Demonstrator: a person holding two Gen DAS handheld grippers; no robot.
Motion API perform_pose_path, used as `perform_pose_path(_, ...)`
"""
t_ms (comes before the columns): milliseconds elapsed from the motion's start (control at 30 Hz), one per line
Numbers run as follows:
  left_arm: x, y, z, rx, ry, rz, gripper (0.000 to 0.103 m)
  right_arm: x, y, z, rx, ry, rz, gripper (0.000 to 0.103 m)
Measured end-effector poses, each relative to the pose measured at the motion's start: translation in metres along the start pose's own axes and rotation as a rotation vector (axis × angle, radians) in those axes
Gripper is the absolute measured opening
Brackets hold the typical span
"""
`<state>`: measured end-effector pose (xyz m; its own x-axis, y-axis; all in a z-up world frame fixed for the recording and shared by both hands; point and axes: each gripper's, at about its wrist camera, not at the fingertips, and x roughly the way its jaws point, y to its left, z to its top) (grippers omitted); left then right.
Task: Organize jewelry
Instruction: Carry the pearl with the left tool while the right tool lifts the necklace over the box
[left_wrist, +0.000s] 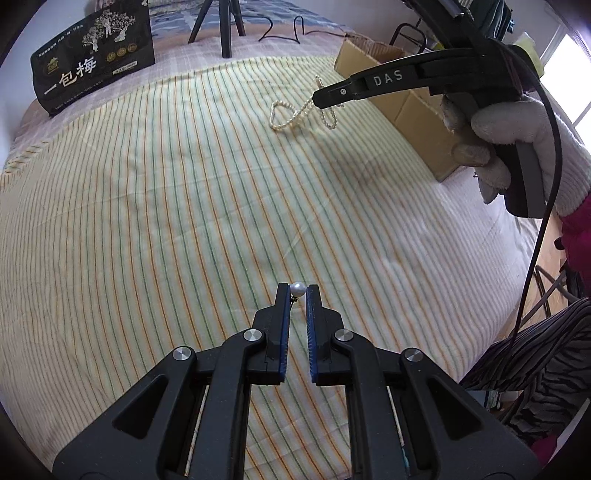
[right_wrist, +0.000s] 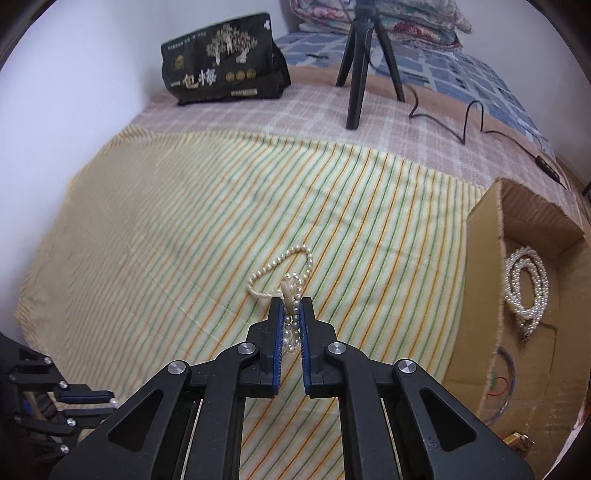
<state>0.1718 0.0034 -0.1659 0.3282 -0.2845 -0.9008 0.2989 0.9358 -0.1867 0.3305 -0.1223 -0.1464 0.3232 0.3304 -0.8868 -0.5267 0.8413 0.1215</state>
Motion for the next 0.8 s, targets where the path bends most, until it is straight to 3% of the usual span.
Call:
perform_pose_path(467, -0.026, -0.021, 0.028, 0.008, -0.102, -0.043, 0.006, -0.076, -0.013, 0.02, 0.057, -0.183, 0.019, 0.006)
perform_pose_path(800, -0.039, -0.056, 0.06, 0.066, -0.173, -0.072, 0.006, -0.107, -0.045, 0.02, 0.119, -0.252, -0.004, 0.006)
